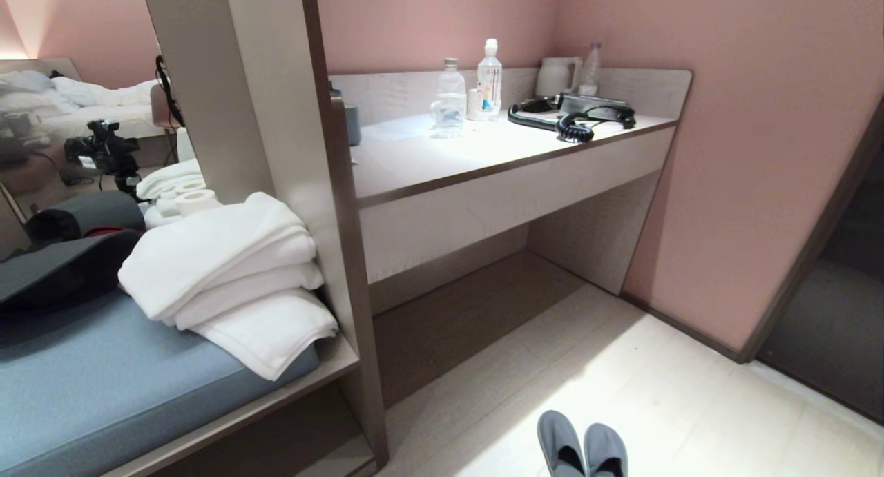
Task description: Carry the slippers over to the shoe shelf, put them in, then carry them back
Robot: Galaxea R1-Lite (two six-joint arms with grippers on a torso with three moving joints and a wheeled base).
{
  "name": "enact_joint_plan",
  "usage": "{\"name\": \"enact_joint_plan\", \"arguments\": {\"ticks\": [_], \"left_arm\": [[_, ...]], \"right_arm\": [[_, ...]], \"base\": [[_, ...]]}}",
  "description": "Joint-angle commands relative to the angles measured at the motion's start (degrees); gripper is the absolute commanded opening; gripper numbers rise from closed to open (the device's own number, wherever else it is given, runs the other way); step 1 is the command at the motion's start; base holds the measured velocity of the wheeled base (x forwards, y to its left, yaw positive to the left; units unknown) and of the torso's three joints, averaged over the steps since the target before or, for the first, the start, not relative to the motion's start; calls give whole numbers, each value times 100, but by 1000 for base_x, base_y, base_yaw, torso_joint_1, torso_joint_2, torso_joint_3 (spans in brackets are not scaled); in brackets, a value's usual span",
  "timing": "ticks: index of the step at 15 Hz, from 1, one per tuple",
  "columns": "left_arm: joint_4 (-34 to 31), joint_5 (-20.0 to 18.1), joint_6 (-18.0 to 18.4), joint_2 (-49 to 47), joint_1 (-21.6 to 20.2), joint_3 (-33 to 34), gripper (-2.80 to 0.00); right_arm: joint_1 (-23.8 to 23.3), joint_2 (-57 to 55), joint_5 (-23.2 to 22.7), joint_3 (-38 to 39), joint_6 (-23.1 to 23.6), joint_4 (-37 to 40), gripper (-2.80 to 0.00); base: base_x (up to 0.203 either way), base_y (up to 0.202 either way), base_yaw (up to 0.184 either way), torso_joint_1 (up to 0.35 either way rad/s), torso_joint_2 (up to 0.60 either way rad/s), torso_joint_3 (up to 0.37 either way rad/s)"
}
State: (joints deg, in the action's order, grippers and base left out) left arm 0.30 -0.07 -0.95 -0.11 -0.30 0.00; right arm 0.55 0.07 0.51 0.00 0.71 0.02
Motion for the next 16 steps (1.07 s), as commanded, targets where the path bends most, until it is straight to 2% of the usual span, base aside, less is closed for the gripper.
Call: {"name": "enact_joint_plan", "arguments": {"ticks": [1, 16], "left_arm": [[5, 7, -2, 2, -5, 0, -280], [5, -1, -2, 2, -5, 0, -280]], "right_arm": [[7, -7, 2, 0, -1, -2, -280], [-2, -7, 2, 0, 23, -10, -280]], "base": [[-178, 0, 6, 2, 2, 0], [-196, 0, 10, 2, 3, 2]]}}
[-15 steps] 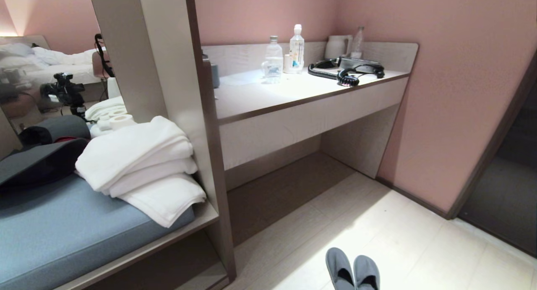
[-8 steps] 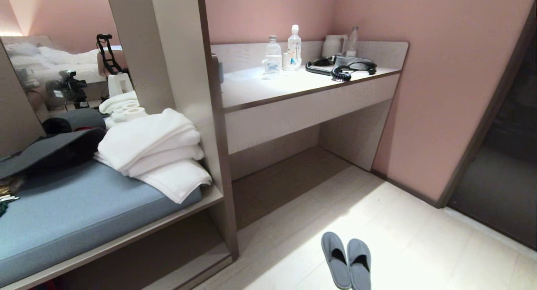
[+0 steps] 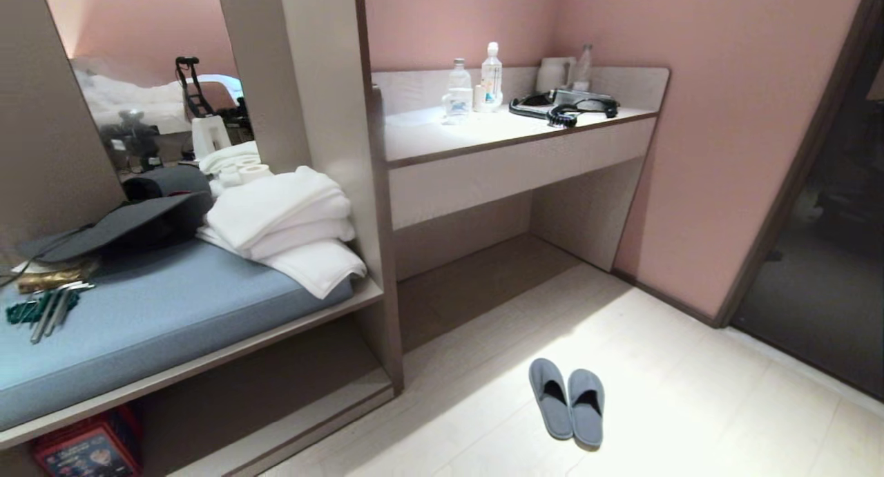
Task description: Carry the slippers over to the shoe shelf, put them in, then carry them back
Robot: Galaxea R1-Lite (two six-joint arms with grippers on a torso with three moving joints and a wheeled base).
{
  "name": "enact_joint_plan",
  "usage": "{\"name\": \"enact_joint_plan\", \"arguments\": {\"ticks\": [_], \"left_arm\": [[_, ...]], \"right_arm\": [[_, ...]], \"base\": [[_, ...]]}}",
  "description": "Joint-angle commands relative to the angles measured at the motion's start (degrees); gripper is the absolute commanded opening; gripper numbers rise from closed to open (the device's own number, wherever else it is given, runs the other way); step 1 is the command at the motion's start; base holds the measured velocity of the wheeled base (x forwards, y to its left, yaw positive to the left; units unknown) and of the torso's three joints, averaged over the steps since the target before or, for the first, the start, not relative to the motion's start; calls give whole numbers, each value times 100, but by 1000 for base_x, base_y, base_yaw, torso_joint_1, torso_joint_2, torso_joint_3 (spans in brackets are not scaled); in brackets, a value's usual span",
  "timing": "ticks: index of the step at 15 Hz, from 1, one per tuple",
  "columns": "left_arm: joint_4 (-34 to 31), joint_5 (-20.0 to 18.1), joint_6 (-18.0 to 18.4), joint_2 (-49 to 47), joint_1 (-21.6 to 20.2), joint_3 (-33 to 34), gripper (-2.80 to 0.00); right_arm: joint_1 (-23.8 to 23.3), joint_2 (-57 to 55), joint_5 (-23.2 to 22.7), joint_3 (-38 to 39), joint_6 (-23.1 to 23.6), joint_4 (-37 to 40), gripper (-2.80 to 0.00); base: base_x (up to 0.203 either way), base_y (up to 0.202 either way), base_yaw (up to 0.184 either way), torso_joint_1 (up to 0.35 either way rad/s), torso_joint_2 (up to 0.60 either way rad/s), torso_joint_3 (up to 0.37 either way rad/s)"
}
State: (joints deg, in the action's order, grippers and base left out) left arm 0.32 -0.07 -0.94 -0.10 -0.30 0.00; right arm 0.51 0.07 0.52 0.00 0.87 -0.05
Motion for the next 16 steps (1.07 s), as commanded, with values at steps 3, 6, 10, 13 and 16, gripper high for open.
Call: {"name": "enact_joint_plan", "arguments": {"ticks": [3, 6, 10, 13, 16], "left_arm": [[3, -1, -3, 1, -5, 0, -280], [3, 1, -3, 1, -5, 0, -280], [3, 2, -3, 1, -5, 0, -280], [3, 0, -3, 1, -5, 0, -280], [3, 7, -3, 1, -5, 0, -280]], "right_arm": [[2, -7, 0, 0, 1, 4, -280], [10, -7, 0, 0, -8, 5, -280], [3, -7, 0, 0, -17, 5, -280], [10, -7, 9, 0, -61, 5, -280], [10, -7, 18, 0, -69, 5, -280]], "base": [[-173, 5, 154, 1, 3, 0], [-193, -1, 180, 3, 4, -2], [-188, -3, 111, 3, 1, 2], [-200, -1, 8, 4, 1, 5], [-194, 0, 2, 4, 2, 4]]}}
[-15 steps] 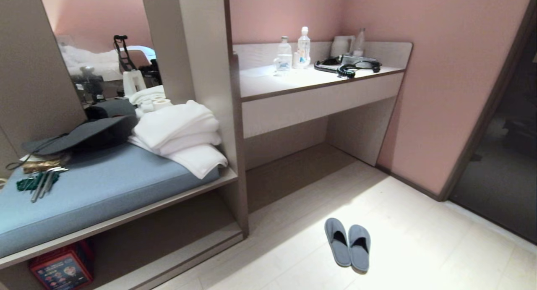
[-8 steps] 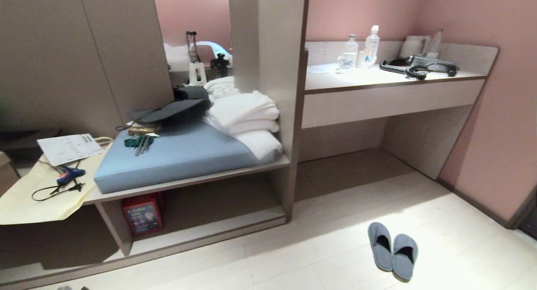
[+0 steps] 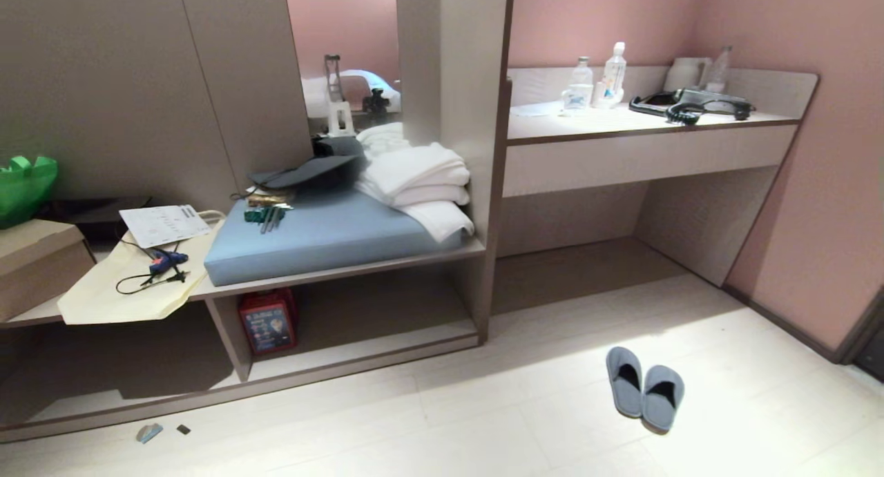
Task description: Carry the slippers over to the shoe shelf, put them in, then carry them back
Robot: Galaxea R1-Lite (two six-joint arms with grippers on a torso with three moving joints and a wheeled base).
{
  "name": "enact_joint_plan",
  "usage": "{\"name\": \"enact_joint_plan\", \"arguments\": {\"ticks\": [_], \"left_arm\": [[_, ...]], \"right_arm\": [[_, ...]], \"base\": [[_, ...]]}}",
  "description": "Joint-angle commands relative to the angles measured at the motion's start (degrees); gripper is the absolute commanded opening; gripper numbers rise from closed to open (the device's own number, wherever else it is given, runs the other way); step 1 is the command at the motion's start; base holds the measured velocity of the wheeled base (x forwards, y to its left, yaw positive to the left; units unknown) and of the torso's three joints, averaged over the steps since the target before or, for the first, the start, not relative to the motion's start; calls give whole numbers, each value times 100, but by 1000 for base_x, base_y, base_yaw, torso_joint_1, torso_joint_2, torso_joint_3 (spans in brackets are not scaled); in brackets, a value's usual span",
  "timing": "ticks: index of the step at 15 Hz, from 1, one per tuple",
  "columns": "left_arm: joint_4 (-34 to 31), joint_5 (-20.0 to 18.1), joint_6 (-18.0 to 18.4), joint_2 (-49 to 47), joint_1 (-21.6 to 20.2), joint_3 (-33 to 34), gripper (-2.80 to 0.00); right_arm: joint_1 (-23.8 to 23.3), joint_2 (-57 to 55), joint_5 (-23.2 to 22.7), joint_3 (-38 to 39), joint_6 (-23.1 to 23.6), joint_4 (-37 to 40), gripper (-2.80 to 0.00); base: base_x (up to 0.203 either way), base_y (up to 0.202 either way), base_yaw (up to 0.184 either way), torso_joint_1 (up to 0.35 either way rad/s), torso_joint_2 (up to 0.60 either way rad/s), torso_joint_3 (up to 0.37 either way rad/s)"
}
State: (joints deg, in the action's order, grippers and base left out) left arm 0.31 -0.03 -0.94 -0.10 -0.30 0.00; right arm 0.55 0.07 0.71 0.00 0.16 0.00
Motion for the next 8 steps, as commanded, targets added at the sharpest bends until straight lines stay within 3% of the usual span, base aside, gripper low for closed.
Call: {"name": "enact_joint_plan", "arguments": {"ticks": [1, 8], "left_arm": [[4, 3, -3, 1, -5, 0, -280], [4, -5, -3, 1, -5, 0, -280]], "right_arm": [[-2, -7, 0, 0, 19, 0, -280], [-2, -7, 0, 0, 2, -9, -280]], "base": [[-194, 0, 0, 2, 2, 2], [-196, 0, 2, 3, 2, 3]]}}
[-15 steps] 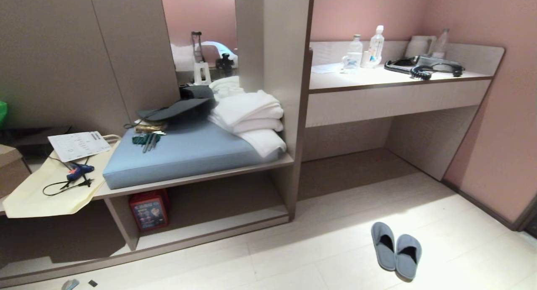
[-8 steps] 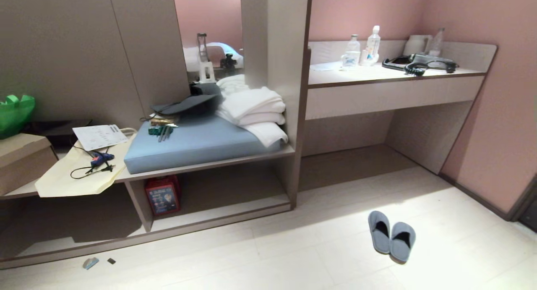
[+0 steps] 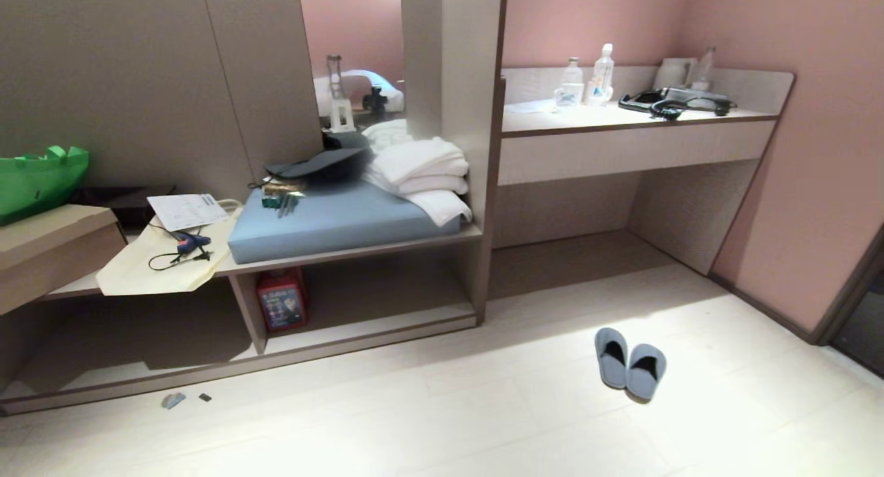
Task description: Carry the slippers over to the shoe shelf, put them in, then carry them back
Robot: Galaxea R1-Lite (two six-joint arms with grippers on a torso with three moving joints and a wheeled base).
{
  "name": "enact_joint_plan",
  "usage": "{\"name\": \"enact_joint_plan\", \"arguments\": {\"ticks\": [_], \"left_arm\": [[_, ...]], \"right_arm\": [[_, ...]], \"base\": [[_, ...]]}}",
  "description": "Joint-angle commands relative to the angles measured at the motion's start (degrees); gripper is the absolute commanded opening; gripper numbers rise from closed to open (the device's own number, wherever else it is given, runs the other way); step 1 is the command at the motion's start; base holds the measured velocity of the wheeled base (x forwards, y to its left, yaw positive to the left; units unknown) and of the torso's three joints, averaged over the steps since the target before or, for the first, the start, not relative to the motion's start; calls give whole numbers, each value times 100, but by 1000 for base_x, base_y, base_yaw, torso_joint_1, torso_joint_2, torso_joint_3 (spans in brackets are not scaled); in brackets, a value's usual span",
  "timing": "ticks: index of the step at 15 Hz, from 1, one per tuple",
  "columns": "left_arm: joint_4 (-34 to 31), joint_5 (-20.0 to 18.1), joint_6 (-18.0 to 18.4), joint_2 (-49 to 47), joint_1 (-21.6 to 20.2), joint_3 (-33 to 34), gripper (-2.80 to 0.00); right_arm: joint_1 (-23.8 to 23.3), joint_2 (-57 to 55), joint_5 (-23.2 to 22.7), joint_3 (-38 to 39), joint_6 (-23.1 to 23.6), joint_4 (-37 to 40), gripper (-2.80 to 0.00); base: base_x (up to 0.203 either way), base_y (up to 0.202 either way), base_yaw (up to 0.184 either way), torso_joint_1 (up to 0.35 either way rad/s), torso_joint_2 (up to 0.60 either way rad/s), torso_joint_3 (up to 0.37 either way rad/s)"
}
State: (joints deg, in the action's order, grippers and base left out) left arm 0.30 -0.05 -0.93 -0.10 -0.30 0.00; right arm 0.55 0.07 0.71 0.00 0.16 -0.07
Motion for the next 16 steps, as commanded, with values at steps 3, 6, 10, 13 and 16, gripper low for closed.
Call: {"name": "enact_joint_plan", "arguments": {"ticks": [3, 6, 10, 13, 16], "left_arm": [[5, 5, -4, 1, -5, 0, -280], [5, 5, -10, 1, -5, 0, -280], [5, 5, -4, 1, -5, 0, -280], [5, -4, -7, 1, -5, 0, -280], [5, 5, -12, 1, -5, 0, -280]], "right_arm": [[7, -7, 0, 0, 2, -1, -280], [-2, -7, 0, 0, 19, -1, -280], [-2, -7, -18, 0, 46, -1, -280], [7, -7, -18, 0, 51, -1, -280], [5, -7, -18, 0, 48, -1, -280]], "base": [[-195, 0, 2, 1, 1, 1], [-195, 0, 1, -1, 5, 3], [-196, 0, 0, 2, 1, 0], [-199, 0, 0, 6, 1, 5], [-197, 0, 2, 3, 0, 2]]}}
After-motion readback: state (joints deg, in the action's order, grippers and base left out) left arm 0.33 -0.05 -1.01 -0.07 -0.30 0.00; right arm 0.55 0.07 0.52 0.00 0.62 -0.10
